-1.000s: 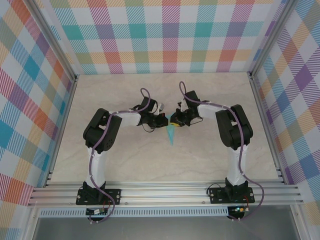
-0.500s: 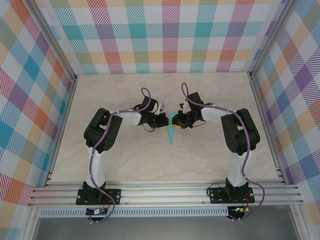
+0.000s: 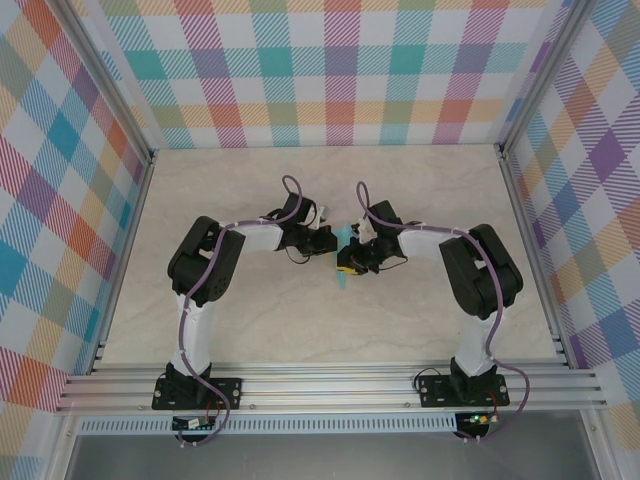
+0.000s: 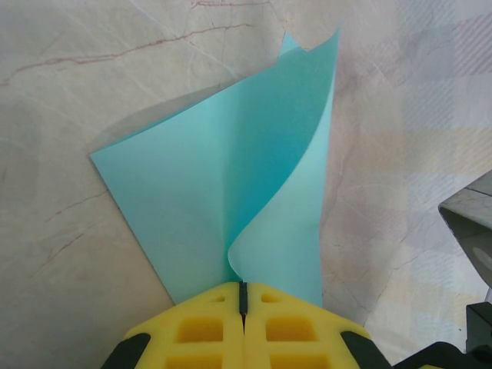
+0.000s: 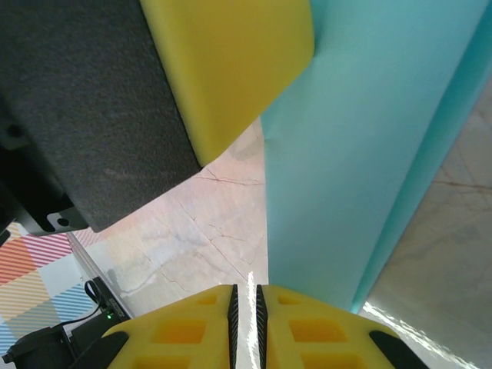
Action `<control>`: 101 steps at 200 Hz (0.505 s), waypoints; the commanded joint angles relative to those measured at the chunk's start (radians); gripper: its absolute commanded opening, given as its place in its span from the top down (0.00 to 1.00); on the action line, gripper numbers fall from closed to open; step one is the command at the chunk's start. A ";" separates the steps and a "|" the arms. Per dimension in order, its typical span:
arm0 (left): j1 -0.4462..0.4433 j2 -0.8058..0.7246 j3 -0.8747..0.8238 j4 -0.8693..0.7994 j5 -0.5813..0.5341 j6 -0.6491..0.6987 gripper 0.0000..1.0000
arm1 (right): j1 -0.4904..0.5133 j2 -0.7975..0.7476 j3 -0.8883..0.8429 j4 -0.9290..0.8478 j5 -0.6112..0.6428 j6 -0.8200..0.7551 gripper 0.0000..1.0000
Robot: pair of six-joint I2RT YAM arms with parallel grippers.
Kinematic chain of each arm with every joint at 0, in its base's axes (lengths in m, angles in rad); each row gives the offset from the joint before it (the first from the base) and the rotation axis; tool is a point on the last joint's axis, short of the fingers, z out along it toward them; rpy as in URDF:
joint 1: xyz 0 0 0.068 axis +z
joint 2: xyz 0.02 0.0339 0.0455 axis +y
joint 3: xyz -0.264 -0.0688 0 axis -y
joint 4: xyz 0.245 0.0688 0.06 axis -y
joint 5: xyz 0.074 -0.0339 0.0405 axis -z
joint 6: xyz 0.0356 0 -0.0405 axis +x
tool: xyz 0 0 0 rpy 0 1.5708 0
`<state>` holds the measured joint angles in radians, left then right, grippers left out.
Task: Fold a paper plane with a square sheet of paper (fold left side to right side)
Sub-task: Fold the wing for the fifth time at the center of the table.
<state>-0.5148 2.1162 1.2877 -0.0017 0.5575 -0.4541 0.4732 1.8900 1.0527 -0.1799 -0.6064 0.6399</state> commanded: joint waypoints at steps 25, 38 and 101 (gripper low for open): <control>-0.010 0.035 0.010 -0.036 -0.031 0.021 0.97 | -0.002 0.030 0.033 0.010 0.004 -0.005 0.85; -0.011 0.034 0.010 -0.037 -0.030 0.020 0.97 | -0.001 0.044 0.045 -0.001 0.020 -0.012 0.85; -0.011 0.036 0.011 -0.036 -0.030 0.020 0.97 | -0.002 0.096 0.035 -0.024 0.060 0.015 0.85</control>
<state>-0.5148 2.1162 1.2877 -0.0013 0.5583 -0.4541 0.4721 1.9602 1.0885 -0.1753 -0.5758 0.6407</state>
